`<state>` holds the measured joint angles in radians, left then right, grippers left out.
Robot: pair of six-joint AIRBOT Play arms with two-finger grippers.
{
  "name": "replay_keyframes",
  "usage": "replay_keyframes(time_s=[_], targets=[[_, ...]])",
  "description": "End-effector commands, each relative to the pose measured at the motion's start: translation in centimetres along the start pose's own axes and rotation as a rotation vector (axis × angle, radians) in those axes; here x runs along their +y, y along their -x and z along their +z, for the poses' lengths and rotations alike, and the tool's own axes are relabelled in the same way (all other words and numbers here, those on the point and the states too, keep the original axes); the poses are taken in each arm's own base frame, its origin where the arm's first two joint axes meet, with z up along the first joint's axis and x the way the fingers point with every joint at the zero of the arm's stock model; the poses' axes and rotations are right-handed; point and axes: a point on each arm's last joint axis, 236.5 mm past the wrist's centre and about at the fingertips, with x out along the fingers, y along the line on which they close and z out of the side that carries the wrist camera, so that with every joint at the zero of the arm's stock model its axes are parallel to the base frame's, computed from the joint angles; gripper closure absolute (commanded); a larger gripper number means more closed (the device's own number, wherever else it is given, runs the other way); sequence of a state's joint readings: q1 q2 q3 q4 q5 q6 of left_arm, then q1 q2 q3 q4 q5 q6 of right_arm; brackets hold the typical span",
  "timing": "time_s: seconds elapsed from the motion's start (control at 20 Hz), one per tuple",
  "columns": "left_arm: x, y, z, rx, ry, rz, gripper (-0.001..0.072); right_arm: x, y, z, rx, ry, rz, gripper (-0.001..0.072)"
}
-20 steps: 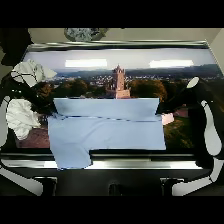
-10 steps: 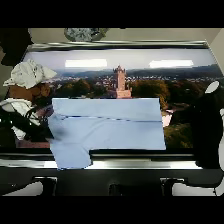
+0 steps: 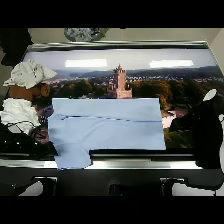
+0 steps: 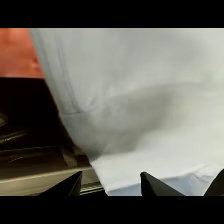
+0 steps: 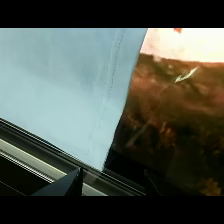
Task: Fold the shirts.
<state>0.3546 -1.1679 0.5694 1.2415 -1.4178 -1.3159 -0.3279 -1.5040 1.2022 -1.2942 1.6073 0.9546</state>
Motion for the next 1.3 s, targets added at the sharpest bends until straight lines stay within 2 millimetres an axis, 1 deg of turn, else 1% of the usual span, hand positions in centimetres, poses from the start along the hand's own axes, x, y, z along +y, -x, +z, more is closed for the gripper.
replay_keyframes(time_s=[0.0, 0.05, 0.1, 0.15, 0.2, 0.25, 0.3, 0.35, 0.45, 0.55, 0.6, 0.65, 0.8, 0.85, 0.95, 1.0, 1.05, 1.1, 1.15, 1.2, 1.25], targets=[[0.5, -1.8, 0.1, -0.027, 0.028, 0.014, 0.0246, 0.2, 0.0, -0.3, 0.000, 0.003, -0.001, 0.0214], [0.5, -2.1, 0.3, -0.039, 0.032, 0.008, 0.0273, 0.2, 0.3, -0.2, -0.009, 0.005, -0.009, 0.0208], [0.2, -2.2, 0.5, -0.050, 0.038, -0.006, 0.0332, 0.2, 0.4, -0.1, -0.020, 0.005, -0.016, 0.0192], [0.0, -2.4, 0.7, -0.061, 0.044, -0.014, 0.0345, 0.3, 0.2, -0.3, -0.025, 0.004, -0.021, 0.0143], [0.0, -2.5, 0.9, -0.069, 0.051, -0.018, 0.0482, 0.3, -0.5, -0.8, -0.023, -0.007, -0.025, 0.0141], [0.1, -2.6, 1.0, -0.077, 0.065, -0.016, 0.0590, 0.4, -1.4, -1.6, -0.013, -0.024, -0.022, 0.0140], [0.1, -2.5, 1.2, -0.082, 0.067, -0.015, 0.0673, 0.6, -2.8, -2.5, 0.005, -0.039, -0.009, 0.0136], [0.1, -2.5, 1.3, -0.088, 0.066, -0.014, 0.0674, 0.9, -4.0, -3.4, 0.020, -0.058, 0.005, 0.0109], [0.2, -2.5, 1.3, -0.090, 0.053, -0.012, 0.0675, 1.8, -6.0, -3.9, 0.020, -0.079, 0.057, 0.0102], [0.2, -2.5, 1.3, -0.091, 0.047, -0.012, 0.0675, 2.0, -7.1, -3.8, 0.001, -0.104, 0.071, 0.0107], [0.2, -2.5, 1.3, -0.092, 0.047, -0.012, 0.0675, 2.5, -7.6, -3.8, -0.007, -0.120, 0.095, 0.0112], [0.2, -2.5, 1.3, -0.092, 0.047, -0.012, 0.0675, 2.9, -8.2, -4.1, -0.003, -0.132, 0.114, 0.0111], [0.2, -2.5, 1.4, -0.093, 0.044, -0.012, 0.0675, 2.9, -10.0, -5.1, 0.012, -0.174, 0.118, 0.0115], [0.2, -2.5, 1.4, -0.097, 0.043, -0.011, 0.0674, 2.8, -10.3, -5.1, 0.007, -0.189, 0.112, 0.0203], [0.2, -2.4, 1.7, -0.110, 0.042, -0.007, 0.0675, 2.3, -10.5, -4.6, -0.019, -0.217, 0.094, 0.0465], [0.3, -2.3, 1.9, -0.116, 0.021, -0.005, 0.0675, 2.3, -10.5, -4.4, -0.028, -0.220, 0.097, 0.0658], [0.2, -2.0, 2.1, -0.124, 0.000, -0.003, 0.0675, 2.5, -10.4, -4.2, -0.033, -0.195, 0.103, 0.0667], [0.0, -1.2, 2.6, -0.144, -0.031, 0.001, 0.0676, 2.8, -10.1, -4.0, -0.037, -0.156, 0.115, 0.0667], [-0.4, 0.2, 3.5, -0.187, -0.056, 0.008, 0.0677, 3.1, -9.5, -3.9, -0.032, -0.125, 0.126, 0.0667], [-1.0, 2.2, 4.6, -0.258, -0.081, 0.016, 0.0677, 3.2, -8.6, -3.7, -0.035, -0.095, 0.127, 0.0667], [-1.9, 4.3, 5.5, -0.329, -0.107, 0.016, 0.0678, 3.3, -7.4, -3.1, -0.053, -0.073, 0.119, 0.0668]])
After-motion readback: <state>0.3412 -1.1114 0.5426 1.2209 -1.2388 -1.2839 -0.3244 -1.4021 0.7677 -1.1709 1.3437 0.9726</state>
